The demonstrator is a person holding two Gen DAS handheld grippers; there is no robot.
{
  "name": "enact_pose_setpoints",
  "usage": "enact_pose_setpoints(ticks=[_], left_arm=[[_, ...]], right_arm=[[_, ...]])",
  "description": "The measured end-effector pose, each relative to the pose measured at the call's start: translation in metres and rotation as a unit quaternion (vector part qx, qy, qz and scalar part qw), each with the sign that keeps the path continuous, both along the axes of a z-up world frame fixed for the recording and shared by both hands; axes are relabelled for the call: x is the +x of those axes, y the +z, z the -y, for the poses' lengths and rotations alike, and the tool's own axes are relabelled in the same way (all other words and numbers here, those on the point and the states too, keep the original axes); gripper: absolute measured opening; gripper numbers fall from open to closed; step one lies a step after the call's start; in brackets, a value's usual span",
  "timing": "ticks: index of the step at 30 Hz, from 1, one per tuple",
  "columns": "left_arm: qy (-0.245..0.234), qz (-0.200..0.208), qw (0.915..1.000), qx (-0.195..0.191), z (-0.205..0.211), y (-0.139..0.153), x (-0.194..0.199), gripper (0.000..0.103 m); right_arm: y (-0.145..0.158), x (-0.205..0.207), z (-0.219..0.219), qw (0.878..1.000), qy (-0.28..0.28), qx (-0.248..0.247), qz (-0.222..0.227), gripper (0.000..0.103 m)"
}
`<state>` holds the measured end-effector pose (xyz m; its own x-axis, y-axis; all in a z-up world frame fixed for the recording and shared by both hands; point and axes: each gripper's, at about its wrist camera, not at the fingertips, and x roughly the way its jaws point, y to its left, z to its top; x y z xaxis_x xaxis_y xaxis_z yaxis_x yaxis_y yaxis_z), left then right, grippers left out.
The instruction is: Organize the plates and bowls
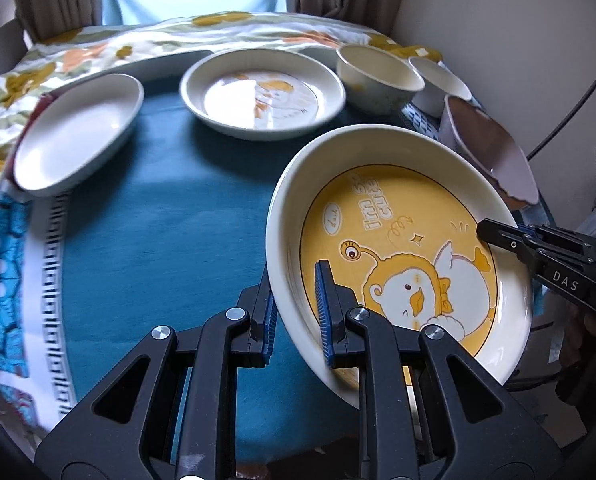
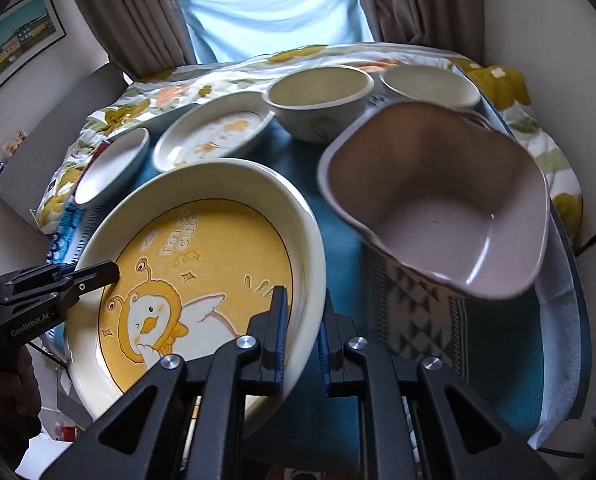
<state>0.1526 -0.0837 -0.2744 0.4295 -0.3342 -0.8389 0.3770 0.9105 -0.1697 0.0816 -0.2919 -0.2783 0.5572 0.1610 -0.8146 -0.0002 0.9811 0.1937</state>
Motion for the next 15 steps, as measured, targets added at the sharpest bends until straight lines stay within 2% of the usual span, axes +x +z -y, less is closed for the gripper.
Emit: enact_pose_setpoints(ticks=[9, 15], left_arm=[[0.001, 0.007, 0.9999, 0.009, 0.012, -0.023, 0.002, 0.016], [0.004, 0.009, 0.9999, 0.011, 0.012, -0.027, 0.001, 0.016]], right_arm=[[-0.02, 0.002, 0.01, 1.0, 0.002, 0.004, 0.006, 0.013], [-0.019, -0.001, 0.004, 1.0, 0.004, -0.001, 0.009, 0.014]])
